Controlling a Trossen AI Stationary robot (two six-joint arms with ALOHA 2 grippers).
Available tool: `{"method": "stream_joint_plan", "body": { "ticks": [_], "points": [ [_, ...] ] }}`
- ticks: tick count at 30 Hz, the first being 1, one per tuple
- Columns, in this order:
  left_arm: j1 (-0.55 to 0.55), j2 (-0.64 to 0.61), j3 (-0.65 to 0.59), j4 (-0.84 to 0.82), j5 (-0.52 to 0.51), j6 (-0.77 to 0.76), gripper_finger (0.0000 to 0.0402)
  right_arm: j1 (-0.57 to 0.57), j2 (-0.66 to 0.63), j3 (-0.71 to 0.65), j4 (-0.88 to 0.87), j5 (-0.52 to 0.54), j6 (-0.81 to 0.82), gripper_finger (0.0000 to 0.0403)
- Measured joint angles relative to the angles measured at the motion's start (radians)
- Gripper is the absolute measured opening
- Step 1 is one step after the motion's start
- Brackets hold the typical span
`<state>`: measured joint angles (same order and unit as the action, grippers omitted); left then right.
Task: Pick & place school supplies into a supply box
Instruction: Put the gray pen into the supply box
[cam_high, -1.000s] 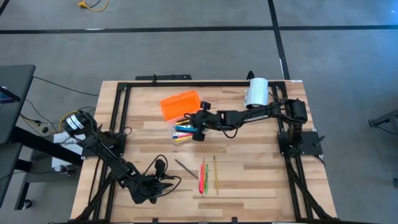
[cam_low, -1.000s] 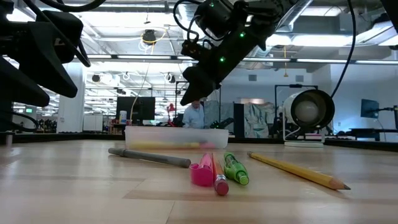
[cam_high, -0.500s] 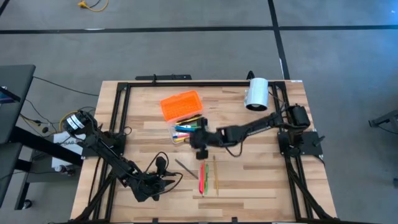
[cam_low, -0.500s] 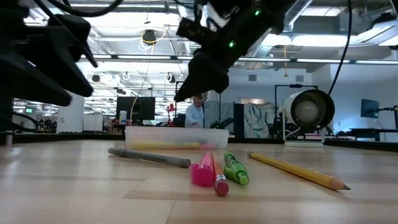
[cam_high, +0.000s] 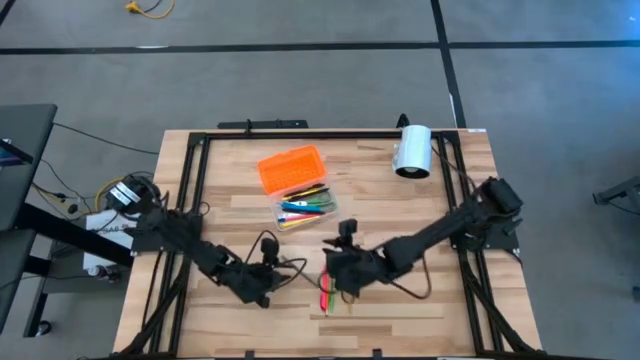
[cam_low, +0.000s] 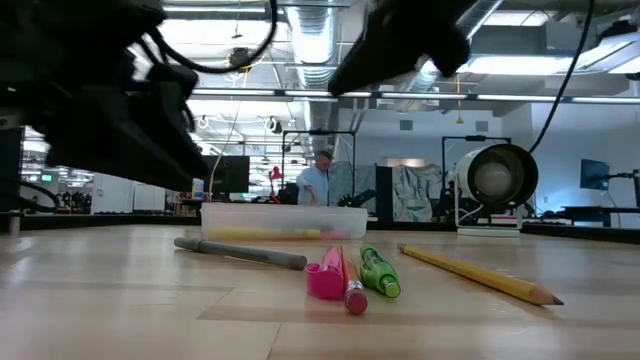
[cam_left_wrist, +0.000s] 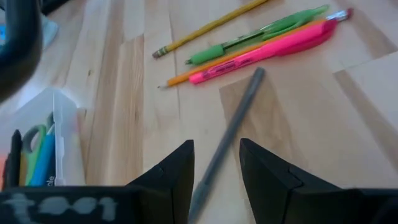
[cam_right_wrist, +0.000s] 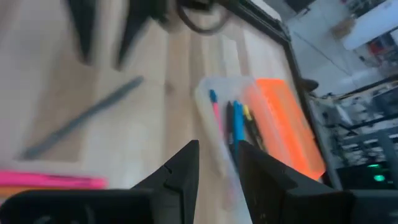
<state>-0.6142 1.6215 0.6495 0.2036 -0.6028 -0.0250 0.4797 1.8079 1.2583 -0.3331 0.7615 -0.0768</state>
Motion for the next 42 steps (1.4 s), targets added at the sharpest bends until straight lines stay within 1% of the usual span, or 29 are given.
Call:
{"method": "stream_joint_plan", "body": {
  "ticks": [2,6,14,19,24,30,34,37,40,42],
  "points": [
    [0.024,0.000,0.000,0.013,0.031,0.025,0.0121,0.043,-0.025,-0.002,-0.070,0.001,0.064,0.0102],
    [0.059,0.000,0.000,0.054,0.101,0.087,0.0121,0.130,-0.052,-0.003,-0.146,0.012,0.161,0.0102],
    [0.124,0.000,0.000,0.098,0.235,0.194,0.0121,0.293,-0.056,-0.002,-0.229,0.143,0.278,0.0102],
    [0.174,0.000,0.000,0.107,0.334,0.224,0.0121,0.374,-0.056,-0.002,-0.293,0.194,0.390,0.0102],
    [0.209,0.000,0.000,0.109,0.392,0.237,0.0121,0.446,-0.056,-0.002,-0.362,0.260,0.511,0.0102],
    [0.230,0.000,0.000,0.107,0.468,0.251,0.0121,0.510,-0.056,-0.011,-0.385,0.321,0.601,0.0102],
    [0.230,0.000,0.000,0.106,0.473,0.269,0.0121,0.538,-0.055,-0.039,-0.381,0.362,0.637,0.0102],
    [0.230,0.000,0.000,0.106,0.473,0.276,0.0121,0.544,-0.055,-0.053,-0.386,0.369,0.673,0.0102],
    [0.230,0.040,0.000,0.143,0.477,0.299,0.0121,0.548,-0.054,-0.053,-0.388,0.370,0.687,0.0102],
    [0.237,0.090,0.001,0.190,0.497,0.317,0.0121,0.545,-0.054,-0.053,-0.387,0.370,0.687,0.0102]
  ]
}}
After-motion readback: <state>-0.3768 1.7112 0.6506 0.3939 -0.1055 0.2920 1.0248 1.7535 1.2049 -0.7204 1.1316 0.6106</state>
